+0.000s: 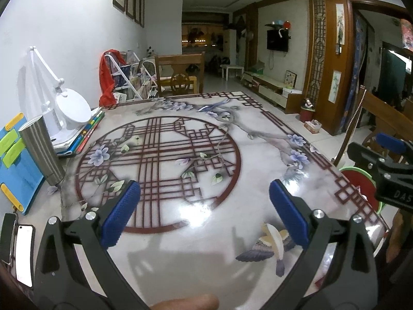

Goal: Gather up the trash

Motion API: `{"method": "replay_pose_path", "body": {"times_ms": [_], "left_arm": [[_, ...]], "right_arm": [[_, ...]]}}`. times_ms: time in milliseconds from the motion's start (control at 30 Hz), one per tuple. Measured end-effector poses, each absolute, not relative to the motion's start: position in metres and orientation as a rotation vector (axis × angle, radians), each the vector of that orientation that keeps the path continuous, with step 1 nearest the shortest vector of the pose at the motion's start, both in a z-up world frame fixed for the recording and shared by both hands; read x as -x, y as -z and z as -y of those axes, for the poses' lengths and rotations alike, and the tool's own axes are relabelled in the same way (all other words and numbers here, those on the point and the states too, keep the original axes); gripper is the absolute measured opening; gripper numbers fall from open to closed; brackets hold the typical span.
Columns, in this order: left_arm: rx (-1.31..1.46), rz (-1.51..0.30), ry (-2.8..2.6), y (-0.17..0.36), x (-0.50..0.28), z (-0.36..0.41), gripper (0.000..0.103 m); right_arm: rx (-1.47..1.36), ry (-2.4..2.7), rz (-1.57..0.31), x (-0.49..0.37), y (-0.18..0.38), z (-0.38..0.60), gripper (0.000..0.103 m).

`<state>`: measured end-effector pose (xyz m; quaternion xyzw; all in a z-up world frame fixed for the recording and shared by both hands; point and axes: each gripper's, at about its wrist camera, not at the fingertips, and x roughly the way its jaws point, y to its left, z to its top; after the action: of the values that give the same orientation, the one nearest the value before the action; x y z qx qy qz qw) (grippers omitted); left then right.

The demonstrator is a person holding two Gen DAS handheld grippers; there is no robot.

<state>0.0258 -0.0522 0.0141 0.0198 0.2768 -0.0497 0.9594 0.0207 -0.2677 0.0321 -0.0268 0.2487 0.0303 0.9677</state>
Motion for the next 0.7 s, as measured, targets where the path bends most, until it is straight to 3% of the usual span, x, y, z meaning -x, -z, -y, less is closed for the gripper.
{"method": "replay_pose_path", "body": {"times_ms": [700], "left_arm": [[-0.013, -0.542, 0.104, -0.0140, -0.0218, 0.0529, 0.098]], "right_arm": [[0.058, -0.064, -0.514, -0.0198, -0.0269, 0.2706, 0.096]]}}
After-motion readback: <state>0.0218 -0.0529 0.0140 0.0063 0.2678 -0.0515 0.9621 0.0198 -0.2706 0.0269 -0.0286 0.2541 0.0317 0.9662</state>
